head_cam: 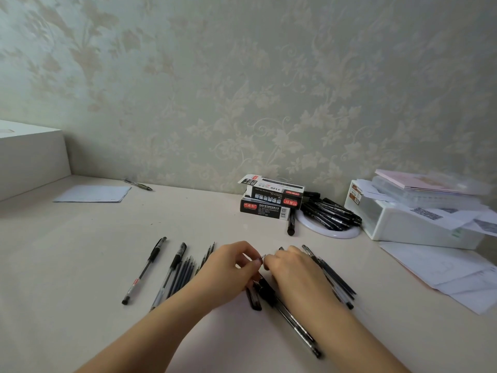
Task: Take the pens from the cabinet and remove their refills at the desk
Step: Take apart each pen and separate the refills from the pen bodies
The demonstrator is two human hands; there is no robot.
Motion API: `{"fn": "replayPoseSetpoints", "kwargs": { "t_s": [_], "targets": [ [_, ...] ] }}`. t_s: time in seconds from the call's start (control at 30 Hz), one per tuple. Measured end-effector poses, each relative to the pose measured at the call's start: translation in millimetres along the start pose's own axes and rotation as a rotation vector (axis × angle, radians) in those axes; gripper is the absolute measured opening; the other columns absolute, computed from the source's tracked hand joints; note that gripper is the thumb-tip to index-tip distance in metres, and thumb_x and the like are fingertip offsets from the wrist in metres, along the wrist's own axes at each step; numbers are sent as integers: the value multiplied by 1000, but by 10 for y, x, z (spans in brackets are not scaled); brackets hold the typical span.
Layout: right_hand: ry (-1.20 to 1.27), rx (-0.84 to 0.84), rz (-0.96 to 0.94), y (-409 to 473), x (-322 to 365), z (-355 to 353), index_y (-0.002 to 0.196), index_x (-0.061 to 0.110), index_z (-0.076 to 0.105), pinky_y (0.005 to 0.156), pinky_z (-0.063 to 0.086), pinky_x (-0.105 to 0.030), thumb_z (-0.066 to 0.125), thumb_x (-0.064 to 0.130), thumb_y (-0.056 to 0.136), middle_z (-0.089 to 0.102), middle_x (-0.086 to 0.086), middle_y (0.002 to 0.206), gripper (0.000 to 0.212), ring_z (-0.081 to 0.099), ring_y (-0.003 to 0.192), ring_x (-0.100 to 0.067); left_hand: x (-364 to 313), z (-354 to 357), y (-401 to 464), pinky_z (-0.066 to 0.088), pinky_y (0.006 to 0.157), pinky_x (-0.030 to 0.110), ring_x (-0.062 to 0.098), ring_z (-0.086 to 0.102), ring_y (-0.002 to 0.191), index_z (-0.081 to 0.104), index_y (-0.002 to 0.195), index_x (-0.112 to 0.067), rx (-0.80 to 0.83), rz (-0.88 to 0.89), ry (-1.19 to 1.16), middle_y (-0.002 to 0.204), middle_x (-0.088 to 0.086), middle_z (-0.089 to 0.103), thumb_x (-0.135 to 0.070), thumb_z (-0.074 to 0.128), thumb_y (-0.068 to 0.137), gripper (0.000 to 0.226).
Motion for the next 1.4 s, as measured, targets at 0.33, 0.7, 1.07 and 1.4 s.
{"fn": "replayPoseSetpoints", "kwargs": {
  "t_s": [0.33, 0.7, 1.07, 1.4],
  "targets": [
    [207, -54, 65, -15, -95, 7, 118, 26, 56, 75, 45, -31, 50, 11, 97, 62, 7, 112, 27, 55, 102, -17, 28, 8, 29, 54, 57, 24, 7, 60, 53, 64, 86, -32, 16, 32, 28, 72, -5, 70, -21, 57, 93, 15],
    [50, 17, 69, -34, -95, -39, 95, 15, 70, 74, 41, -31, 53, 19, 95, 45, 1, 103, 17, 46, 101, -20, 49, 6, 37, 51, 55, 22, 7, 58, 51, 64, 81, -33, 17, 22, -3, 72, -3, 71, -21, 57, 92, 18],
    [832, -301, 337, -39, -212, -121, 89, 19, 58, 69, 46, -16, 61, 16, 94, 64, 6, 82, 7, 58, 73, -4, 16, -21, 27, 50, 53, 21, 6, 58, 50, 64, 81, -37, 26, 60, 16, 73, -5, 71, -22, 57, 93, 20],
    [1313, -230, 447, -82, -197, -55, 87, 26, 70, 72, 54, -21, 69, 23, 90, 69, 11, 76, 4, 63, 69, -5, -37, -12, 13, 54, 58, 26, 6, 60, 54, 66, 87, -38, 42, 126, 30, 76, -8, 70, -24, 59, 92, 16]
  ]
}}
Point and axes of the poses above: each hand's wrist, its own y-axis towards the middle knuckle, its own z-axis out of the palm, x = y × z, the point moved 1 cm from there along y, towards the middle knuckle
